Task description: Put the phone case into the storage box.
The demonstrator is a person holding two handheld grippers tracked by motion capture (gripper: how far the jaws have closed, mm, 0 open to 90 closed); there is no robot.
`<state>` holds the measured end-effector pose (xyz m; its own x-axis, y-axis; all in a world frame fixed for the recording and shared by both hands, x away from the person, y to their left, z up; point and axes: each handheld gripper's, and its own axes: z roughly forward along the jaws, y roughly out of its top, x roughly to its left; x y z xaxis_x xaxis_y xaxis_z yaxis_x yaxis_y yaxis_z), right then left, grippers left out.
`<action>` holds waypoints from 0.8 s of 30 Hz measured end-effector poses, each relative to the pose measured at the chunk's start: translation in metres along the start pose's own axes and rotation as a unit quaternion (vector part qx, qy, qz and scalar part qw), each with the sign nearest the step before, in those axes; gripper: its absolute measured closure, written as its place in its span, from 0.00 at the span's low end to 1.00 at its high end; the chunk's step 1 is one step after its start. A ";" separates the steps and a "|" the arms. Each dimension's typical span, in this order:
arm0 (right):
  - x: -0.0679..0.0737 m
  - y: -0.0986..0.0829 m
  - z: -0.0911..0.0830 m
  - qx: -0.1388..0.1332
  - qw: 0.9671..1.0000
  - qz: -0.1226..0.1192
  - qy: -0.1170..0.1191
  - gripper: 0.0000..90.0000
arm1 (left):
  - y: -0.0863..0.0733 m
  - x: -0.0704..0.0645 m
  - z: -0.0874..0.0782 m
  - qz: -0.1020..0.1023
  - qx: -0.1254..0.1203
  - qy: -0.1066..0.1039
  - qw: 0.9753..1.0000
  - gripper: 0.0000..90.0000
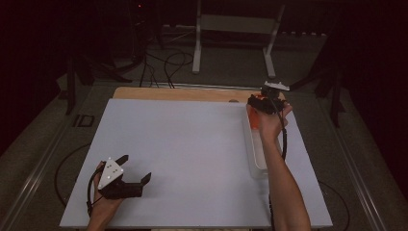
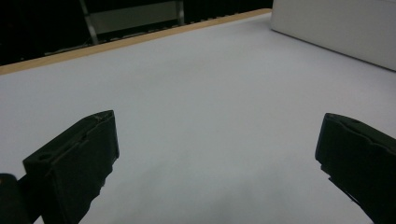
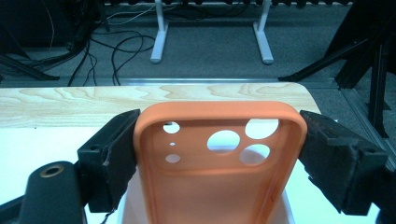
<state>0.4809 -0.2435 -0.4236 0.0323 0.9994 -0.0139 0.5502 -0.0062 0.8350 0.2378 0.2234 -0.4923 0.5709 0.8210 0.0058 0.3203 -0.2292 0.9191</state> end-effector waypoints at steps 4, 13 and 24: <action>0.000 0.000 0.002 0.001 1.000 -0.002 -0.002 0.18 | 0.000 0.000 0.000 0.001 0.001 0.000 1.000 0.00; 0.001 -0.002 0.006 0.005 1.000 -0.007 -0.004 0.18 | 0.000 0.000 0.001 0.002 0.002 -0.001 1.000 0.00; 0.004 -0.003 0.008 0.001 1.000 -0.009 -0.007 0.18 | 0.000 -0.001 0.001 0.004 0.003 -0.001 1.000 0.00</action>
<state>0.4863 -0.2397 -0.4311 0.0342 0.9988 -0.0362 0.5517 0.0114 0.8339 0.2378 0.2223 -0.4928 0.5752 0.8179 0.0112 0.3211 -0.2384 0.9165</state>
